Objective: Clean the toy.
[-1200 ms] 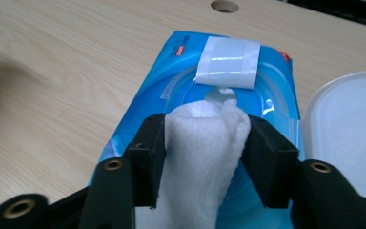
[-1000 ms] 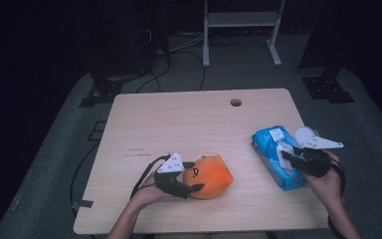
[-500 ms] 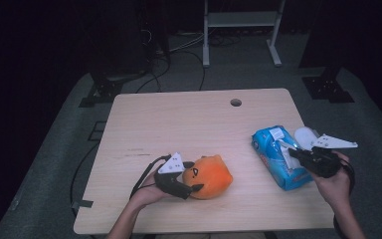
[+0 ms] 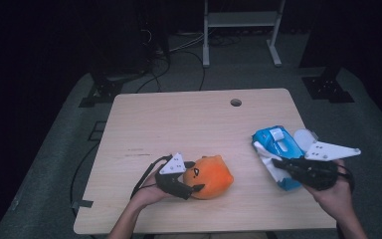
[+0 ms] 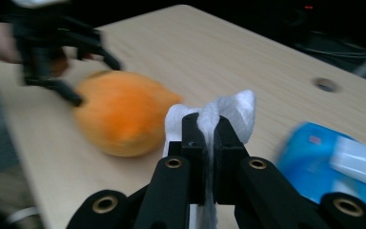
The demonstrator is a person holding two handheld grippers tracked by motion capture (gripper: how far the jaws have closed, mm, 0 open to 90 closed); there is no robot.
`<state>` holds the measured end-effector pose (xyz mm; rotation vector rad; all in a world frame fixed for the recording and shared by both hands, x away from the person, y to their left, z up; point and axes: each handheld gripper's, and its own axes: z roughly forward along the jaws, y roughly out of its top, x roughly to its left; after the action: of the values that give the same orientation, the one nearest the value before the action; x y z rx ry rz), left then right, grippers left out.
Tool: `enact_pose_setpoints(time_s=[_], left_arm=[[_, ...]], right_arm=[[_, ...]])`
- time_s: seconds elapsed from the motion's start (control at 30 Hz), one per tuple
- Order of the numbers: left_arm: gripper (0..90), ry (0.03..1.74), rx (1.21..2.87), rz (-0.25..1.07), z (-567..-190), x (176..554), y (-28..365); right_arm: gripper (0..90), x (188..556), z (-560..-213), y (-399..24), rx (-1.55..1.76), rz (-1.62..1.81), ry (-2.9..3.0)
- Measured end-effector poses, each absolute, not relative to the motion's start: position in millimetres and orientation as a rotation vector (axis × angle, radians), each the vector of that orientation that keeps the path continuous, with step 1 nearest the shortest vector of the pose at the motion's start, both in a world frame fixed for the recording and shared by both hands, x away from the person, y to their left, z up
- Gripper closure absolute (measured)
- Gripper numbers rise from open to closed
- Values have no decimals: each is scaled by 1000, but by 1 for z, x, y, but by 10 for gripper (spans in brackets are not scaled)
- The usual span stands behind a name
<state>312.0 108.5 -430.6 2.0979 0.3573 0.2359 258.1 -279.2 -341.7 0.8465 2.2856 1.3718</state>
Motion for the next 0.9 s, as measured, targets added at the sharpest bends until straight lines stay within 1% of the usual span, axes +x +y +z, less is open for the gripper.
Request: enact_pose_setpoints(time_s=[0.17,0.37,0.5,0.67,0.8,0.9], left_arm=[[199,345,2104,245,-431,311,106],[200,339,2102,246,-431,311,106],[199,324,2106,252,-431,310,104],[205,299,2107,254,-432,309,101],[216,291,2110,254,-432,309,100],[233,285,2107,245,-433,309,100]], right_arm=[[850,252,-341,-243,719,1444,2430],[850,263,-345,-213,639,1534,2594],[849,279,-355,-193,633,1482,2652],[840,299,-375,-168,617,1294,2652],[796,314,-388,-166,649,1323,2639],[712,321,-394,-170,669,1352,2608]])
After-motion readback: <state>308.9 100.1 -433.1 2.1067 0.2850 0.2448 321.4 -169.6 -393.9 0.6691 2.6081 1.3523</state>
